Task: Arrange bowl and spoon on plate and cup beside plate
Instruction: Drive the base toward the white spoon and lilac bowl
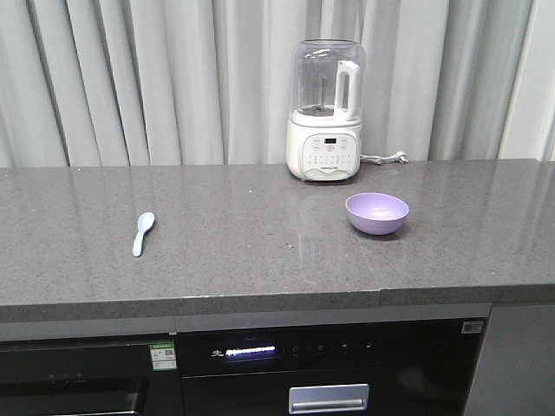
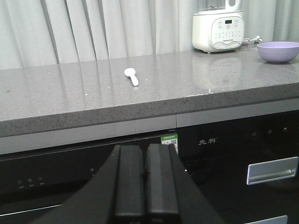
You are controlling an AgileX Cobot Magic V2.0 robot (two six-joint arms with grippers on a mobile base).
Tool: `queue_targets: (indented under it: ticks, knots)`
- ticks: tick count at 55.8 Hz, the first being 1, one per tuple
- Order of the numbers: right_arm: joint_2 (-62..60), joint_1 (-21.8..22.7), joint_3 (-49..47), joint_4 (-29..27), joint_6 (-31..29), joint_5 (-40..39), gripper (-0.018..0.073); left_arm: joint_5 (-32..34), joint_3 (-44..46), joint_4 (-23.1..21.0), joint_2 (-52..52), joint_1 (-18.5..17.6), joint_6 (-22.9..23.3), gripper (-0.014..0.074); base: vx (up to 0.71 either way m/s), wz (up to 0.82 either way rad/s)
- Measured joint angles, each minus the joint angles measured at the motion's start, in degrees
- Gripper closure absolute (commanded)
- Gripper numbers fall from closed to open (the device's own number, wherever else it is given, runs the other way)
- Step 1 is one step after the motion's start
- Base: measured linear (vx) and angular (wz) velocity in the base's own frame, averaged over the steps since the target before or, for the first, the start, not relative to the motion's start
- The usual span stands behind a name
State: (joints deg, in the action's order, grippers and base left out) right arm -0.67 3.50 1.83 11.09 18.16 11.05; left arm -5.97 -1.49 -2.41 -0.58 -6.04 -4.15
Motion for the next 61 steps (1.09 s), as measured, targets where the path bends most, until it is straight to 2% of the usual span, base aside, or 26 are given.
queue_targets:
  ticks: [61]
  knots:
    - [0.0,0.0,0.0,0.0,0.0,0.0,0.0568,0.0,0.0,0.0,0.0,0.0,0.0,0.0594,0.00,-0.01]
